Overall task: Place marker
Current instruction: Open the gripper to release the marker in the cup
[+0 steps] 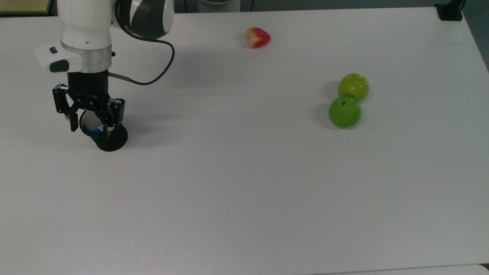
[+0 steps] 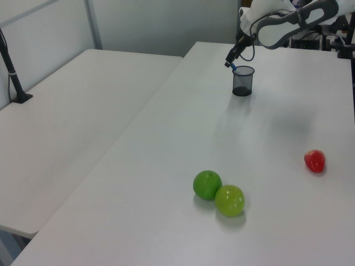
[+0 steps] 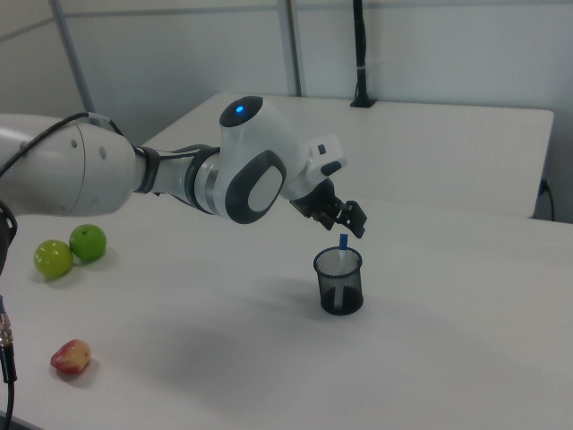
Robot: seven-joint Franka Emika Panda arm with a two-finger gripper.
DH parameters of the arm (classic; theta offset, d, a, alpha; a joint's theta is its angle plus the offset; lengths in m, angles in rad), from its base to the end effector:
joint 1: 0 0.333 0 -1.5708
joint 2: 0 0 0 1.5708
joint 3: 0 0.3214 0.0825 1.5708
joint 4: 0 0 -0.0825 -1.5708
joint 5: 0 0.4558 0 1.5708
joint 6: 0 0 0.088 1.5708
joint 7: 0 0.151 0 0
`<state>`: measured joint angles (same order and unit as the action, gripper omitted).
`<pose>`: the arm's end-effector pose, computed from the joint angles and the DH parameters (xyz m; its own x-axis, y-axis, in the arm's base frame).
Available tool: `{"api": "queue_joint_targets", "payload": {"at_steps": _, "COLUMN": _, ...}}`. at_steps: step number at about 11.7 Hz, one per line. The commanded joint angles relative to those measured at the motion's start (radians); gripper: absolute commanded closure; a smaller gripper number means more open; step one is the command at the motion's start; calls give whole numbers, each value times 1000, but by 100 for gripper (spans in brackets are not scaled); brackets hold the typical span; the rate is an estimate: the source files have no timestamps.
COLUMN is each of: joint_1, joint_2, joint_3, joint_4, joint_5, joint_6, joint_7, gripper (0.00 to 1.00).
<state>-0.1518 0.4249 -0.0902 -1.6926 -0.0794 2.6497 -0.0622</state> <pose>0.7709 -0.1830 0.3410 0.8668 -0.0522 0.4959 -0.1368 -0.9812 0.1359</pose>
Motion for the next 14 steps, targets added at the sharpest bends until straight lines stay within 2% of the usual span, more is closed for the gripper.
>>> {"api": "queue_joint_targets", "payload": {"at_steps": 1, "joint_1": 14, "joint_2": -21, "joint_3": -3, "joint_4": -24, "joint_5": -6, "joint_6": 22, "joint_7": 21, "gripper": 0}}
{"api": "queue_joint_targets", "payload": {"at_steps": 5, "joint_1": 27, "joint_2": -44, "joint_3": 9, "joint_4": -19, "joint_5": -5, "joint_6": 15, "joint_7": 22, "gripper": 0}}
{"api": "queue_joint_targets", "payload": {"at_steps": 7, "joint_1": 72, "joint_2": -60, "joint_3": 7, "joint_4": -9, "joint_5": -6, "joint_6": -48, "joint_7": 36, "gripper": 0}}
{"api": "queue_joint_targets", "payload": {"at_steps": 10, "joint_1": 145, "joint_2": -89, "joint_3": 9, "joint_4": 47, "joint_5": -8, "joint_6": -227, "joint_7": 47, "gripper": 0}}
{"api": "queue_joint_targets", "payload": {"at_steps": 14, "joint_1": 239, "joint_2": -198, "joint_3": 9, "joint_4": 47, "joint_5": -8, "joint_6": -534, "joint_7": 47, "gripper": 0}}
